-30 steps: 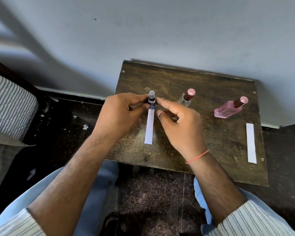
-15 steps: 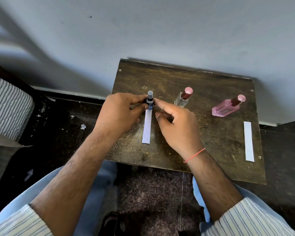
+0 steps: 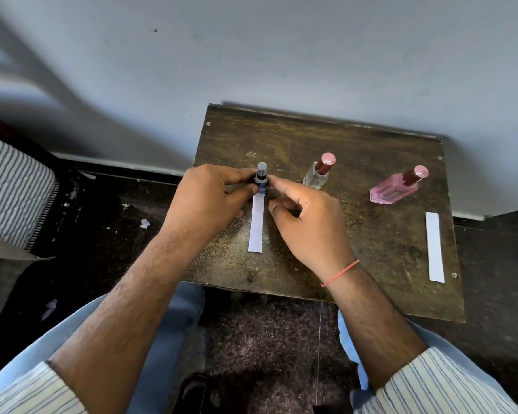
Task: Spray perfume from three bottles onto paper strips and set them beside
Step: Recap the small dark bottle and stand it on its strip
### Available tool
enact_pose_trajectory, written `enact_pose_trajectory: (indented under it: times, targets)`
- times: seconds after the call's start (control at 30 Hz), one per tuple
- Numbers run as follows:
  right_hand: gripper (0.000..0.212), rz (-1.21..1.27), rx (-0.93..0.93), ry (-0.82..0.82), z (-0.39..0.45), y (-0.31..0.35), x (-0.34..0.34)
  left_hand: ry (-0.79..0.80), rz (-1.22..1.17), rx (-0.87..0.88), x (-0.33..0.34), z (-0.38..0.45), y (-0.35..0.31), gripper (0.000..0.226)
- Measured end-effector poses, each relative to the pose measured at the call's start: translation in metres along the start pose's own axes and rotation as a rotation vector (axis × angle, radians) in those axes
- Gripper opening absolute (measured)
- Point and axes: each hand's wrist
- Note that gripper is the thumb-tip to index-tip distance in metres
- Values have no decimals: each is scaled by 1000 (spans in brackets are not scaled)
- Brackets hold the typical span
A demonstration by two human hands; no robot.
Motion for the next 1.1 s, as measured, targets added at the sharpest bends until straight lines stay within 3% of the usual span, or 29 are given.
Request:
enact_pose_trajectory:
  times: [0.57,0.97,1.1]
  targets:
    - [49,44,19,47,-4,-2,-2,33,6,1,3,1,1,28]
    - [49,50,15,52,-4,-4,-1,37,48,-41,-1,3,8,24]
    - [48,36,14,52,-5,-6,-4,52,78,-53,-9,3,12,12]
Point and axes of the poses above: each hand's wrist, its own z-axis towards the middle knuckle, its own x-axis out of the palm, y = z × x
